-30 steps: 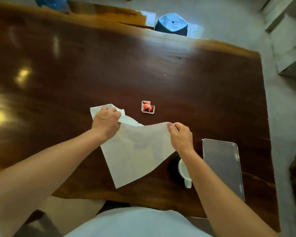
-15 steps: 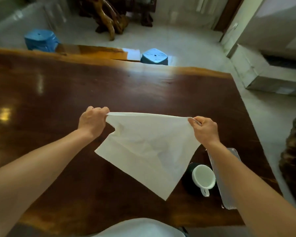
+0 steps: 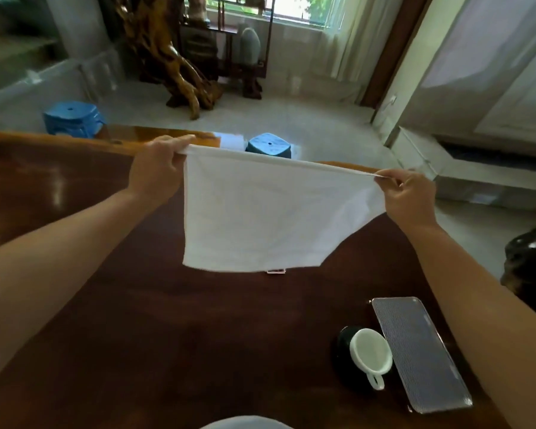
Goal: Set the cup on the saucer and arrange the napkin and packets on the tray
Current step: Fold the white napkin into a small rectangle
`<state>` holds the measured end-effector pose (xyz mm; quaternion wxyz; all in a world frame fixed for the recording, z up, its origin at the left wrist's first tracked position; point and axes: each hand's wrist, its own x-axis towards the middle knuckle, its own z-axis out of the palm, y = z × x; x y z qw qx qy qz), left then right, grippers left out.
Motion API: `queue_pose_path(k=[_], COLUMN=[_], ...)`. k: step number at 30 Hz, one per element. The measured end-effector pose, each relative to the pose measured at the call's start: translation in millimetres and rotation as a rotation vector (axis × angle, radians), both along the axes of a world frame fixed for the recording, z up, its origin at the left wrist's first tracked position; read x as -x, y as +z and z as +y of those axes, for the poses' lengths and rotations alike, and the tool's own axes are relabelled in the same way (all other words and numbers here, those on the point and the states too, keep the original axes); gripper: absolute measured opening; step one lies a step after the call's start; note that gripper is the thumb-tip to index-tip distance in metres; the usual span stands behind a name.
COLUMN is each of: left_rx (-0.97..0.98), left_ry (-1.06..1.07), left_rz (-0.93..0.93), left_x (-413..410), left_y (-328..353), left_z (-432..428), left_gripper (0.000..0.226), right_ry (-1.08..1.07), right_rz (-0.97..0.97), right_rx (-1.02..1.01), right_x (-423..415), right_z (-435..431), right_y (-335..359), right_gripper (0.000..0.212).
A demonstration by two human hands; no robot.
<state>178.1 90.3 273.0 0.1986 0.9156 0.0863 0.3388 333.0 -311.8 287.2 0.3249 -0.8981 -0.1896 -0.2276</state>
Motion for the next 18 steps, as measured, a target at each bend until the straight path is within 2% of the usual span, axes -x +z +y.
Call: queue_pose_path(k=[3,6,9,13,15,18], left_rx=[0.010,0.080,0.094,0.167,0.203,0.235], left_ry=[-0.033,0.029,0.023,-0.140,-0.182,-0.178], left_rz=[0.069,0.231,0.539,1.150,1.312,1.414], left_x=[24.5,56.4,98.6,151.2,168.9,184.9], left_y=[-17.5,-59.6,-114.0,-178.6,-204.6,-233.9], left_z=[4.3,8.4,1.3,-10.3,-15.1,-24.1], left_gripper=[0.039,0.049,0.047,0.021,0.022,0.024], right_ry=[0.012,0.026,0.014,0.070,0.082,0.083], right_rz=[0.014,0.215,0.482,0.934,1.053,1.094], right_rx=[0.020,0.090,0.200,0.453,0.505,0.548], right_x=[12.2,40.6,76.0,125.8,145.3,158.8], right_z=[3.1,4.5,-5.4,-30.2,-40.2,-49.3], right_y=[-15.0,-65.5,-135.9,-214.8,-239.7,-260.1], right_gripper=[0.016,0.016,0.016,0.015,0.009,0.011])
